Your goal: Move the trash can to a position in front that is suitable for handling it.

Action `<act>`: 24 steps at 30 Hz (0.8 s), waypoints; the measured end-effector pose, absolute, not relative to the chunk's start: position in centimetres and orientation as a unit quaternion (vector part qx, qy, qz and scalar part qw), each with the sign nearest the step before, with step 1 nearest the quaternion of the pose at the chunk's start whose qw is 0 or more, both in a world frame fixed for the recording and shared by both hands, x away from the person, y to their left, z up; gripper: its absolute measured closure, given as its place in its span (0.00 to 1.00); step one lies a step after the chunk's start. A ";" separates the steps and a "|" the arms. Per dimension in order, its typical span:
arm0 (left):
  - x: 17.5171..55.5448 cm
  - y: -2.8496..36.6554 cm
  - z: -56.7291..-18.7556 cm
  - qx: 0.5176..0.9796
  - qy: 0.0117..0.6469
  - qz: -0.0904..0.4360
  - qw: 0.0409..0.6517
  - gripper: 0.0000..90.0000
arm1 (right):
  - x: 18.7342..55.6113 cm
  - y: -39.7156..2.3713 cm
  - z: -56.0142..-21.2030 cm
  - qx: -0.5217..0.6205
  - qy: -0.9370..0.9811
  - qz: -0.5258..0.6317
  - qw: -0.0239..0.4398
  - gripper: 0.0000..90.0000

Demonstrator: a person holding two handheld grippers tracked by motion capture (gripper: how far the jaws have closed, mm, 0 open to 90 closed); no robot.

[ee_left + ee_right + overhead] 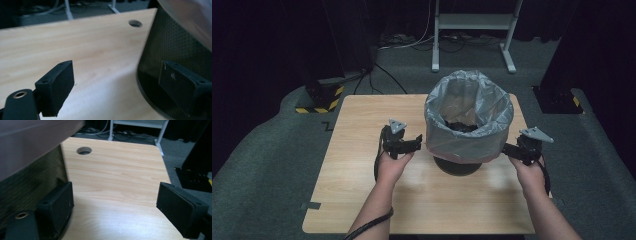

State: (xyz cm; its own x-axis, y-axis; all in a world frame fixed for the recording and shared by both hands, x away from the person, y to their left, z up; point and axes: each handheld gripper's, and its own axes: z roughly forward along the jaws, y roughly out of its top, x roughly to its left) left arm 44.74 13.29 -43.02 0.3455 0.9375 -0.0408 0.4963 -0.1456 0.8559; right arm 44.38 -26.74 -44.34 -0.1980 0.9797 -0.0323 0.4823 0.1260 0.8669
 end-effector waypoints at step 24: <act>47.4 10.4 -44.9 0.715 0.498 0.265 0.413 0.35 | 48.1 -24.5 -45.4 0.542 0.674 0.359 0.352 0.36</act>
